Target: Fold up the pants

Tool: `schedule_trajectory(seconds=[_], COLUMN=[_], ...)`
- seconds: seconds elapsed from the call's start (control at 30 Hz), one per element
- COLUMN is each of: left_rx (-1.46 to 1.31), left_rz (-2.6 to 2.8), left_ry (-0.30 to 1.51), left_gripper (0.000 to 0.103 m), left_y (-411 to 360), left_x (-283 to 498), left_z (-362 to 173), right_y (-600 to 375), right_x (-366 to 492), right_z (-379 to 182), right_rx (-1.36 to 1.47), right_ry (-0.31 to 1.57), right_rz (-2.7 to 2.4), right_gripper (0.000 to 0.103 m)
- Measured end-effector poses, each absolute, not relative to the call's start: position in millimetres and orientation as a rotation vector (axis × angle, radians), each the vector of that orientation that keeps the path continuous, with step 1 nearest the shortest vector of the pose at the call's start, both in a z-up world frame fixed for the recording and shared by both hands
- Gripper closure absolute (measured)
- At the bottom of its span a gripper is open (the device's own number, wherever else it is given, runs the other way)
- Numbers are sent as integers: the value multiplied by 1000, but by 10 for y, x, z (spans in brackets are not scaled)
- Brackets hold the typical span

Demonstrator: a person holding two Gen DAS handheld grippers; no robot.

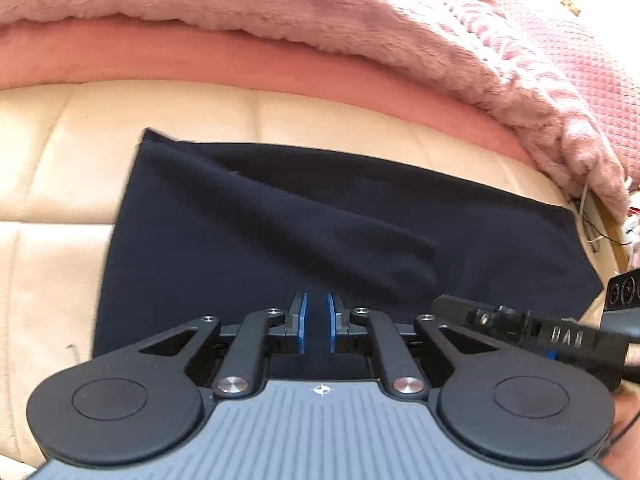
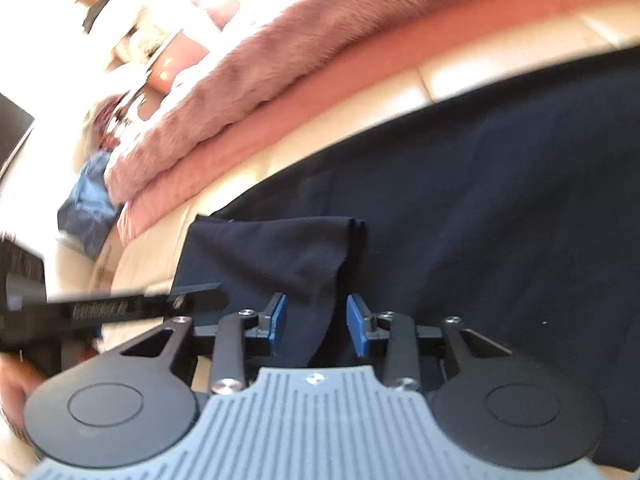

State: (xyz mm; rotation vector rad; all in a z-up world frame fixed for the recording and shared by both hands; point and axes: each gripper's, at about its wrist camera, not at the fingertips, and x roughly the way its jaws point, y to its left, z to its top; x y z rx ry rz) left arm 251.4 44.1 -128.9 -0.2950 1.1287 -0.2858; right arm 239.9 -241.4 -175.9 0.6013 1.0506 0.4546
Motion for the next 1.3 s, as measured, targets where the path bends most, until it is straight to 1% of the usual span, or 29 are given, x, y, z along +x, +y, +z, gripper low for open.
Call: schedule_trajectory(seconds=[0.03, 0.07, 0.23, 0.3, 0.37, 0.43, 0.53, 0.7, 0.9, 1.17, 1.3], left_rx=[-298, -304, -359, -388, -406, -409, -420, -461, -471, -457, -419], left_rz=[-283, -283, -279, -283, -286, -284, -259, -175, -125, -182, -225], left_ry=[1131, 1132, 1129, 1125, 1123, 1111, 1057, 951, 882, 835, 833], left_gripper=[93, 93, 93, 93, 93, 93, 93, 93, 93, 93, 93], left_y=[470, 495, 581, 625, 664, 664, 738, 1020, 1210, 996, 728], left_x=[2508, 2501, 2482, 2471, 2464, 2447, 2364, 2136, 1912, 1866, 1914], left_z=[-1321, -1356, -1503, -1538, -1547, -1517, -1387, -1114, -859, -673, -631], right_y=[-2425, -2444, -2468, -2437, -2428, -2455, -2428, -2252, -2233, -2900, -3486], right_x=[2424, 2451, 2509, 2524, 2530, 2536, 2529, 2594, 2810, 2852, 2773], right_z=[-1813, -1877, -2046, -2097, -2153, -2227, -2133, -1549, -453, 924, 1370], right_rx=[632, 663, 790, 822, 851, 892, 879, 777, 594, 400, 317], right_ry=[1064, 1074, 1071, 1073, 1080, 1085, 1074, 1011, 926, 829, 793], right_rz=[445, 436, 469, 487, 491, 488, 484, 542, 602, 495, 365], right_gripper=[73, 77, 78, 86, 100, 101, 103, 103, 103, 103, 103])
